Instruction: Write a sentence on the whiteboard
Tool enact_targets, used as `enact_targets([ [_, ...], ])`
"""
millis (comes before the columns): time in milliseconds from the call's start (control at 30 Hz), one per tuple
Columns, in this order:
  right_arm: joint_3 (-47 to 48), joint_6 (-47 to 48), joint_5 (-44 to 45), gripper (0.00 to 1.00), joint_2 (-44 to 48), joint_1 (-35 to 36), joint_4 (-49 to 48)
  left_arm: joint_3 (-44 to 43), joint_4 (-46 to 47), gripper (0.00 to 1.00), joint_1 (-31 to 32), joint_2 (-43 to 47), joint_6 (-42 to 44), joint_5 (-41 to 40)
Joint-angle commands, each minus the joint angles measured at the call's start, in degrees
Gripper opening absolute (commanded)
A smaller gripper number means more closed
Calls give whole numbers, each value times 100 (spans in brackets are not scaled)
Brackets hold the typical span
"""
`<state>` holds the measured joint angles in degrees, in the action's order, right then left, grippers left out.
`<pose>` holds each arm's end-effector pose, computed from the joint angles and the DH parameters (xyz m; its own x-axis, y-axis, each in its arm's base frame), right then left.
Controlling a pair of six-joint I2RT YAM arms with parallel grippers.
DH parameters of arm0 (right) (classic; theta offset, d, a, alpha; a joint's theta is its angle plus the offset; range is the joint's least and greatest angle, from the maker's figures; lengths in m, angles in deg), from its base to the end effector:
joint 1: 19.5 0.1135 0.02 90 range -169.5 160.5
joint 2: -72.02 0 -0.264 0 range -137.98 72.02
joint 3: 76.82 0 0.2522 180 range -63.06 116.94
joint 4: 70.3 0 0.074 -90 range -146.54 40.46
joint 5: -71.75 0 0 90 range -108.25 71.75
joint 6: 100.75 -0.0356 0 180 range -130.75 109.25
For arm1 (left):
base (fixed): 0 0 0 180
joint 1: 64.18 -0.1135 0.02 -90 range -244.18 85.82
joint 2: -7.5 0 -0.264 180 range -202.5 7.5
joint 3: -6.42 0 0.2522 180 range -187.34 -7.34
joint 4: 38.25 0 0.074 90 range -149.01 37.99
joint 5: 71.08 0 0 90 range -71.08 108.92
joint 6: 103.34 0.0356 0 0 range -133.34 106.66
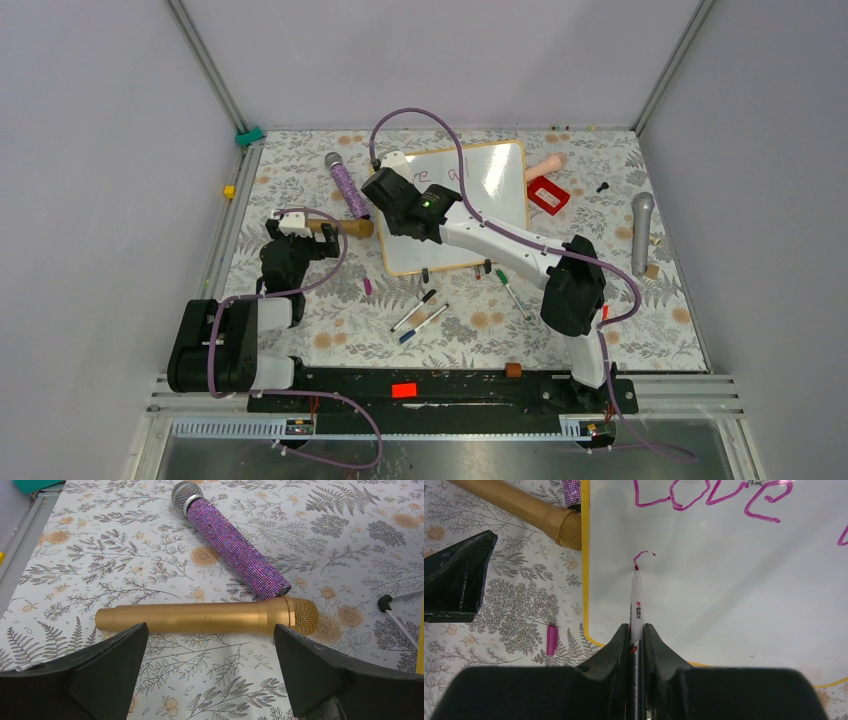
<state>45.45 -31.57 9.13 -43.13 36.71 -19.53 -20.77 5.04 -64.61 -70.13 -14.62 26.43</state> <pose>0.2688 0.3723 0.3108 -0.5553 -0.2624 -0.7892 -0.3804 0.9240 -0.0395 0.2325 -0.0029 0.1633 -0.1272 -0.0231 -0.9916 0.1194 0.9921 -0.0384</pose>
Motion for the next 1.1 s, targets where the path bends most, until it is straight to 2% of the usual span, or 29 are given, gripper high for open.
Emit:
enact_targets([
  [0,-40,-87,210,0,173,-39,71,-28,341,99,11,62,93,106],
  [1067,-7,-24,467,0,274,-123,13,-28,341,99,13,57,93,108],
])
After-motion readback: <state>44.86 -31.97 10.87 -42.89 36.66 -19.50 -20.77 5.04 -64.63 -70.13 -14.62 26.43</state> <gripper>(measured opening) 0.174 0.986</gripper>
